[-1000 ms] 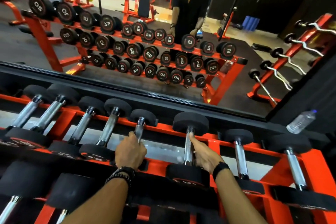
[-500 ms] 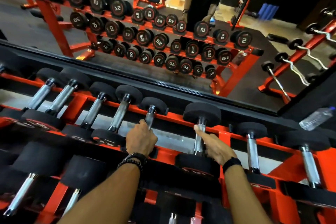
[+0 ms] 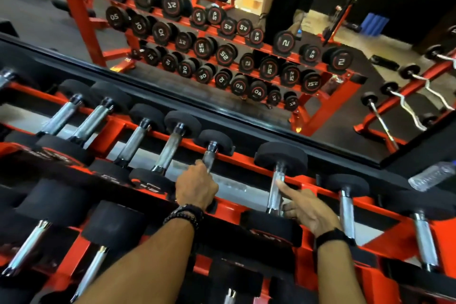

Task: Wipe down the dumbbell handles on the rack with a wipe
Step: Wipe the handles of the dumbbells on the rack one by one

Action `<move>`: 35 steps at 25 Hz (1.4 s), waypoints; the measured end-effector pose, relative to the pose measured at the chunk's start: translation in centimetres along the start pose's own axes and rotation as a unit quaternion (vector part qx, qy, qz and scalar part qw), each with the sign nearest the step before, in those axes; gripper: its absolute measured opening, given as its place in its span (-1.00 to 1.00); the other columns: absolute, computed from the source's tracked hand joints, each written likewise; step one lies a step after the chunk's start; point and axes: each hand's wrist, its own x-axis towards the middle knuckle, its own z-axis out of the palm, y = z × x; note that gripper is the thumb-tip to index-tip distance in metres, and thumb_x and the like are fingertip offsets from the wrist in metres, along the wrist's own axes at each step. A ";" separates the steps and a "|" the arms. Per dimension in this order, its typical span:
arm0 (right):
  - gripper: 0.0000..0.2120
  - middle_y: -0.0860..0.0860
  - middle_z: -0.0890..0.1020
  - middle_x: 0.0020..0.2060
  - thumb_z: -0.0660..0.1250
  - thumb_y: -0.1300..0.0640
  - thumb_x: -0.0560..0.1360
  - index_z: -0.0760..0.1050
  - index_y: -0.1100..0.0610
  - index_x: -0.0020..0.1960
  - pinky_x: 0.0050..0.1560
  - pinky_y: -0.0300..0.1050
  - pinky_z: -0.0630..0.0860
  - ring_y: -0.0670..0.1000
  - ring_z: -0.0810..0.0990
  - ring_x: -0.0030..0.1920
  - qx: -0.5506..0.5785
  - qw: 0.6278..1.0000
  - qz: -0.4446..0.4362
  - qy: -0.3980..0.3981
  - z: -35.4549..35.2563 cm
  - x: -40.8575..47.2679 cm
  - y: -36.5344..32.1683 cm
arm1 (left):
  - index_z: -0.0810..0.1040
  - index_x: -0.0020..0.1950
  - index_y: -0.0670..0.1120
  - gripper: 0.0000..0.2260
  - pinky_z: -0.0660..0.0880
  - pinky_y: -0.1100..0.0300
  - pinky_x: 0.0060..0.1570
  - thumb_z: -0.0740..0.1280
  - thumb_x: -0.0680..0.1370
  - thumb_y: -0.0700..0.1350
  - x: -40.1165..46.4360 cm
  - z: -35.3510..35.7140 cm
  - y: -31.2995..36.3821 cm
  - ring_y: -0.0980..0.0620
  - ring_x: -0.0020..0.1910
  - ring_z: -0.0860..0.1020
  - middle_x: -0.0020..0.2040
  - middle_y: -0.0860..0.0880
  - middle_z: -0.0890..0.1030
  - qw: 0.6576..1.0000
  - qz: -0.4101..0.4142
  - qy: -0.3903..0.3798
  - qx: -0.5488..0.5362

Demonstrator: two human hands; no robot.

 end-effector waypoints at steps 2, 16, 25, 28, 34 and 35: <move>-0.40 0.19 0.70 -0.22 0.56 -0.17 0.29 0.51 0.29 0.03 -0.10 0.01 0.64 0.20 0.70 -0.20 0.022 1.000 0.023 0.002 0.6 0.8 0.4 | 0.45 0.13 -0.16 -0.78 0.50 0.01 -0.06 0.28 0.54 -0.09 0.0 -0.1 0.0 -0.21 0.04 0.62 0.05 -0.15 0.62 1.000 0.000 -0.005 -0.001; -0.40 0.05 0.60 -0.05 0.64 0.15 0.13 0.47 0.16 0.09 -0.23 -0.22 0.42 -0.02 0.55 -0.19 -0.161 0.981 -0.055 0.097 1.7 -1.0 0.7 | 0.45 0.09 -0.18 -0.77 0.49 -0.03 -0.08 0.30 0.55 -0.05 0.0 0.0 -0.5 -0.22 0.02 0.61 0.02 -0.19 0.63 1.000 0.025 -0.008 0.001; -0.78 -0.09 0.62 -0.41 0.62 0.18 0.27 0.57 0.11 -0.36 -0.28 -0.24 0.44 -0.20 0.54 -0.38 -0.233 0.936 -0.179 0.195 0.9 -2.9 2.4 | 0.46 0.08 -0.17 -0.77 0.50 0.00 -0.11 0.30 0.55 -0.02 0.0 -0.2 -0.3 -0.19 -0.02 0.62 -0.03 -0.15 0.64 1.000 0.017 -0.001 0.006; -0.73 -0.10 0.62 -0.45 0.65 0.06 0.25 0.61 0.19 -0.35 -0.32 -0.32 0.48 -0.23 0.54 -0.40 -0.262 0.942 -0.152 0.145 0.9 -3.2 1.3 | 0.46 0.08 -0.16 -0.77 0.49 -0.01 -0.10 0.31 0.55 -0.03 0.0 0.0 -0.3 -0.19 -0.03 0.62 -0.03 -0.15 0.63 1.000 0.015 0.002 -0.001; -0.85 -0.02 0.56 -0.44 0.52 0.28 0.29 0.56 0.21 -0.37 -0.39 -0.25 0.36 -0.04 0.56 -0.34 -0.409 0.879 -0.171 0.177 1.6 -1.5 -0.1 | 0.46 0.08 -0.16 -0.78 0.47 0.02 -0.15 0.31 0.54 -0.03 -0.1 -0.1 -0.3 -0.20 -0.05 0.62 -0.05 -0.15 0.63 1.000 0.013 0.003 -0.001; -0.87 -0.01 0.56 -0.42 0.49 0.29 0.31 0.56 0.18 -0.36 -0.36 -0.23 0.37 -0.02 0.57 -0.31 -0.400 0.875 -0.189 0.196 1.7 -1.2 -0.1 | 0.46 0.08 -0.16 -0.78 0.45 0.03 -0.16 0.31 0.54 -0.04 -0.1 -0.1 -0.3 -0.19 -0.06 0.63 -0.05 -0.14 0.63 1.000 0.010 0.003 -0.001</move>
